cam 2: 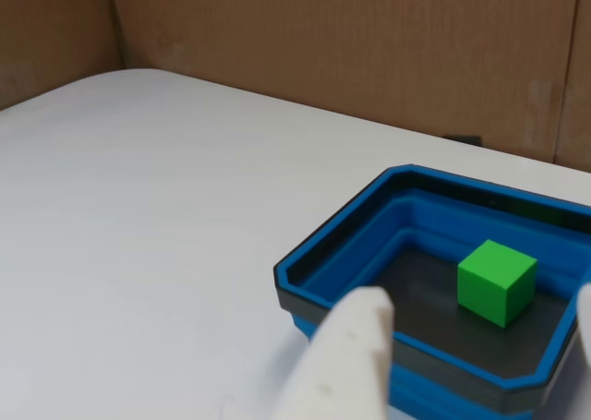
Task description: Pick up green cube and drop it in the blue box
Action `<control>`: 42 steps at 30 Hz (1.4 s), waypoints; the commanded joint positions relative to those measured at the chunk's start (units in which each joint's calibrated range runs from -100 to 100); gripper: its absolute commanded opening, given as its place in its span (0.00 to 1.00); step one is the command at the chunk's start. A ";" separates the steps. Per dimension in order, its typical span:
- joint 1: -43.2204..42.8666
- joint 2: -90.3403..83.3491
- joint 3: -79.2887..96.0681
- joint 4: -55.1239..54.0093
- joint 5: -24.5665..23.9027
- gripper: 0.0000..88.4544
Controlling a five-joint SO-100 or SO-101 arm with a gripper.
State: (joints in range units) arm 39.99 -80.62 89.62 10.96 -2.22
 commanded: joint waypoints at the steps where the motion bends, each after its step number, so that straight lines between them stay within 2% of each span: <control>1: -0.30 -6.76 4.10 -1.38 -0.20 0.21; 14: -0.30 -18.38 9.93 -1.38 -0.20 0.21; 32: -0.83 -18.46 9.57 -1.38 0.05 0.21; 42: -17.17 -18.21 9.93 -1.38 -0.20 0.20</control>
State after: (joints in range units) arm 27.41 -97.83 99.11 10.96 -2.22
